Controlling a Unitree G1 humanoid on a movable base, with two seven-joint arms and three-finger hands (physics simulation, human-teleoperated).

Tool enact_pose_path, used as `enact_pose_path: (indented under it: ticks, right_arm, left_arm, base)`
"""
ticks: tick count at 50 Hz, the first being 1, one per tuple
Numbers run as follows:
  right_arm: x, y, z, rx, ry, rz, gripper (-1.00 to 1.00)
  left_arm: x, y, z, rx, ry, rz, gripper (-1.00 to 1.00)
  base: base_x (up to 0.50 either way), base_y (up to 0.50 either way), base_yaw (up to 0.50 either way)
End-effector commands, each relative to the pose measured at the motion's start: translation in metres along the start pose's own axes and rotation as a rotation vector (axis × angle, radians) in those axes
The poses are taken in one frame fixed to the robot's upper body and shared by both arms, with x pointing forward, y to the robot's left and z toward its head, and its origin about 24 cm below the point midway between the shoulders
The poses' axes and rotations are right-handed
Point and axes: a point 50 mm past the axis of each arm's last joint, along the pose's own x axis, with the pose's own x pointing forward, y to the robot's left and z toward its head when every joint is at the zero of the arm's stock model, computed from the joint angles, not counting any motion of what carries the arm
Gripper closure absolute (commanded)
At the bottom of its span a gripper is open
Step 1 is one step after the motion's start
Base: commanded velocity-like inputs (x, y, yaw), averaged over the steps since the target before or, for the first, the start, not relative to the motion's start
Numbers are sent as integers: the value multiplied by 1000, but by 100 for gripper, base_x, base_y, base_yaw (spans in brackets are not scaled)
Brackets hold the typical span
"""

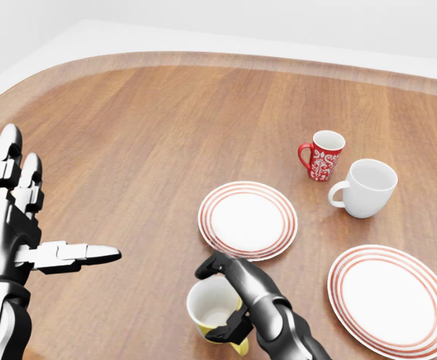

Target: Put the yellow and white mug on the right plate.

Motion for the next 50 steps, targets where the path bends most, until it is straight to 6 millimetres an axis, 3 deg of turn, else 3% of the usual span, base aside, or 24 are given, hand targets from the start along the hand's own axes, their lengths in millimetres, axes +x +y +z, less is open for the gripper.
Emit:
enact_pose_path:
  ticks: [1,23,36,50]
  right_arm:
    - [-1,-1,-5,-18,14,-27,100]
    - [-3,-6,2,-9,-22,-34,100]
    - [-5,-44,11,-2,-35,-114,100]
    - [-12,-69,14,1,-32,-169,100]
  left_arm:
    - [0,0,1,0,-4,0,-100]
    - [0,0,0,0,0,1,-100]
    - [0,0,-1,1,5,0,-100]
    - [0,0,0,1,0,0,-100]
  base:
    - [0,0,0]
    - [0,0,0]
    - [0,0,0]
    - [0,0,0]
